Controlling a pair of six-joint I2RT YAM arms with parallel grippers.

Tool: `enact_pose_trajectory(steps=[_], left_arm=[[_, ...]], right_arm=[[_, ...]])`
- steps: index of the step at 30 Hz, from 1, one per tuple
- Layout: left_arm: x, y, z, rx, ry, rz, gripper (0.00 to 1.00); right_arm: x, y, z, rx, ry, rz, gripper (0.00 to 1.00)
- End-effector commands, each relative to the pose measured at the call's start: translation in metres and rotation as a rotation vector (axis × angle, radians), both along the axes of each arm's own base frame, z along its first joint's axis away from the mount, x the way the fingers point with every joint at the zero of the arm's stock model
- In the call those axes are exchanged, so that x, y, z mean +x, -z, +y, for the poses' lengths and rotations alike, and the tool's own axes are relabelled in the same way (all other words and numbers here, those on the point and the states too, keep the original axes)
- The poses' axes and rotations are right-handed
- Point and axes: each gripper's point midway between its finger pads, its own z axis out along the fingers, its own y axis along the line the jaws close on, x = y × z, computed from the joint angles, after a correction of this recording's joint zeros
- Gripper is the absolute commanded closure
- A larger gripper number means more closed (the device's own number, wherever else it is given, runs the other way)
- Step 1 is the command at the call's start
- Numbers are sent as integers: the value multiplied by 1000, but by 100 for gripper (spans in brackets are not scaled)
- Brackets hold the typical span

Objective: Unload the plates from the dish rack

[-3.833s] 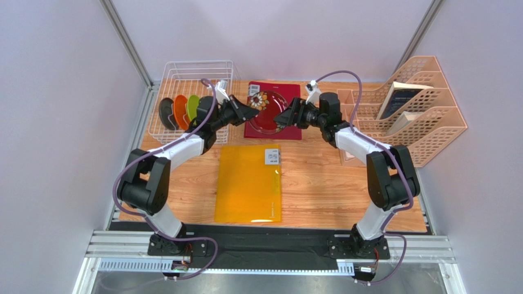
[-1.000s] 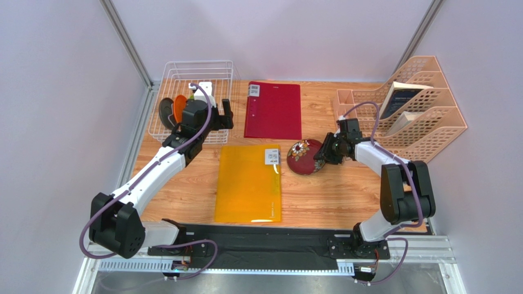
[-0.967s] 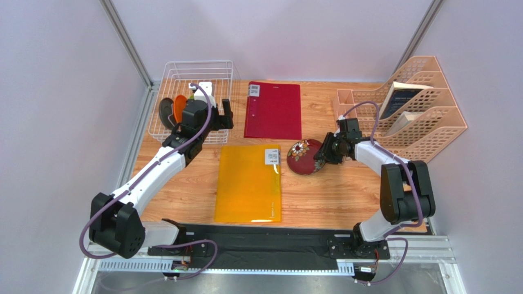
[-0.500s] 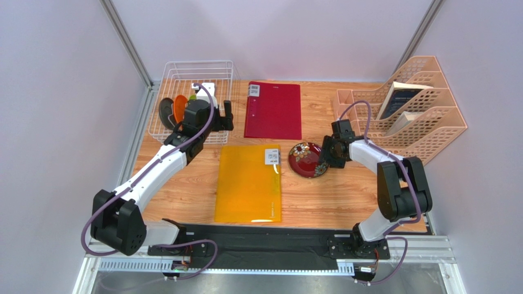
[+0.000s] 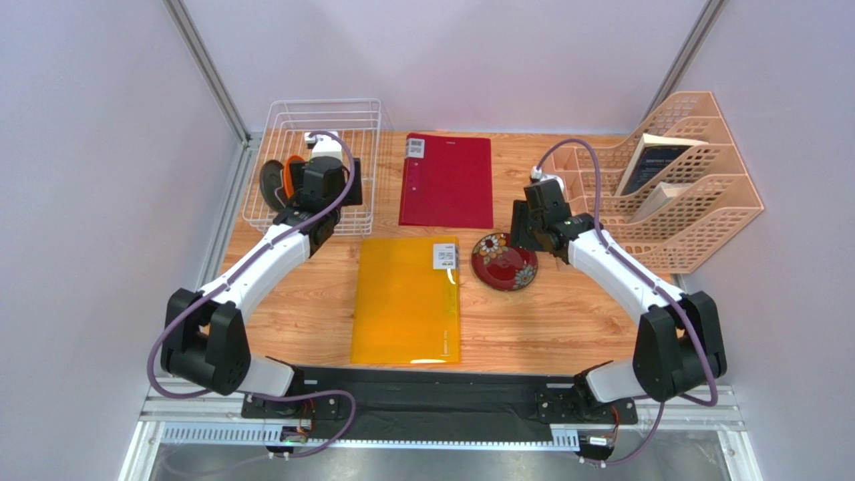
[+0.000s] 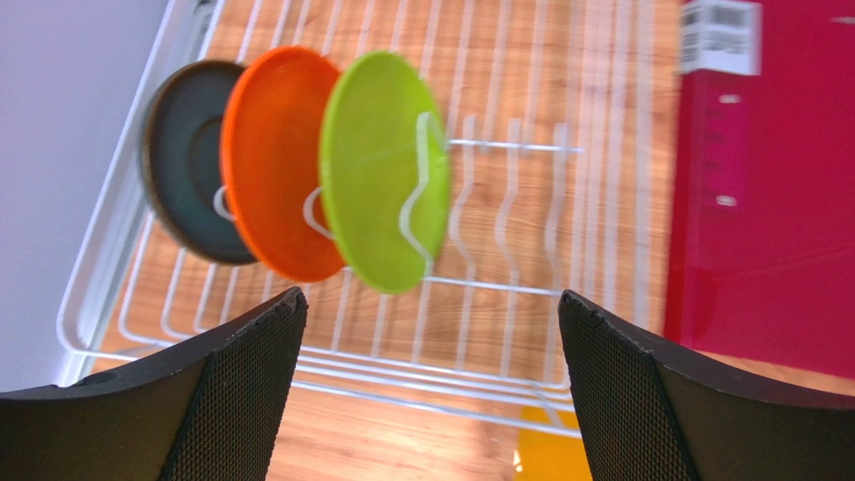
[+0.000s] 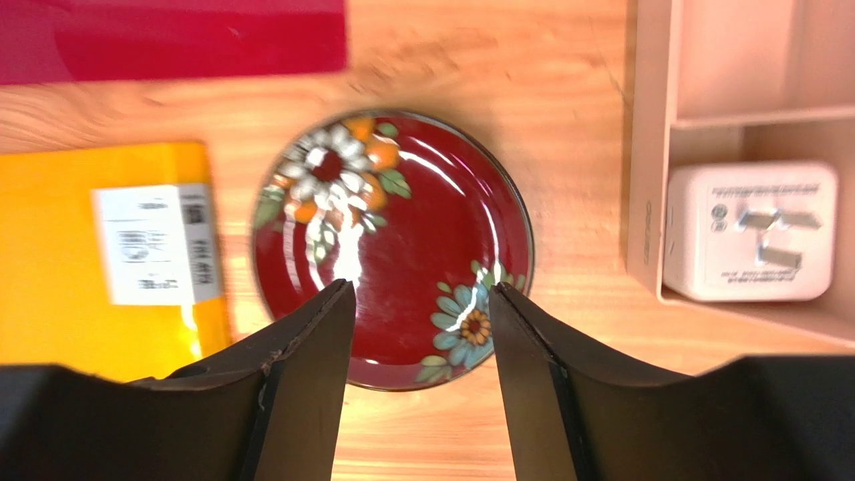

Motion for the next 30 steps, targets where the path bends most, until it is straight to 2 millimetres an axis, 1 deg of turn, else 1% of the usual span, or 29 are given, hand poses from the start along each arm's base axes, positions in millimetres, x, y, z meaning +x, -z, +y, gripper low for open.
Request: enact_pose_trajectory(steps=[1, 2, 3, 4, 5, 6, 7, 11, 12, 13, 16, 20, 23, 24, 25, 29, 30], left_arm=[[17, -6, 40, 36, -131, -24, 0], [20, -3, 52, 20, -159, -18, 0], [23, 3, 55, 12, -163, -9, 0], [29, 9, 55, -6, -148, 4, 0], [32, 13, 65, -22, -176, 9, 0], [37, 13, 67, -30, -178, 1, 0], [43, 20, 70, -44, -168, 13, 0], [58, 33, 73, -88, -155, 37, 0], [66, 26, 72, -102, -148, 7, 0], [70, 34, 70, -115, -132, 19, 0], [76, 35, 66, -134, -121, 15, 1], [77, 29, 61, -164, -105, -17, 2], [81, 25, 60, -160, -93, -34, 5], [79, 27, 61, -160, -102, -19, 6], [78, 22, 63, -163, -115, -34, 6], [69, 13, 69, -154, -137, -66, 5], [66, 7, 71, -151, -145, -79, 5]], right_arm=[[20, -46, 6, -4, -24, -140, 43], [21, -48, 6, -6, -25, -144, 43], [23, -50, 7, -5, -29, -148, 43], [23, -49, 6, -7, -28, -147, 43], [24, -48, 7, -6, -29, -145, 43], [24, -47, 9, -1, -36, -144, 43], [24, -43, 9, 1, -37, -138, 43], [24, -32, 14, 13, -48, -105, 43], [25, -31, 15, 15, -48, -103, 43], [24, -28, 15, 13, -49, -96, 43], [24, -23, 16, 14, -48, -82, 43], [25, -18, 18, 18, -49, -71, 43], [25, -13, 20, 23, -53, -54, 43], [26, -13, 20, 24, -52, -54, 43], [26, -11, 20, 22, -53, -49, 43], [26, -6, 24, 35, -61, -37, 43], [27, -6, 25, 36, -66, -34, 43]])
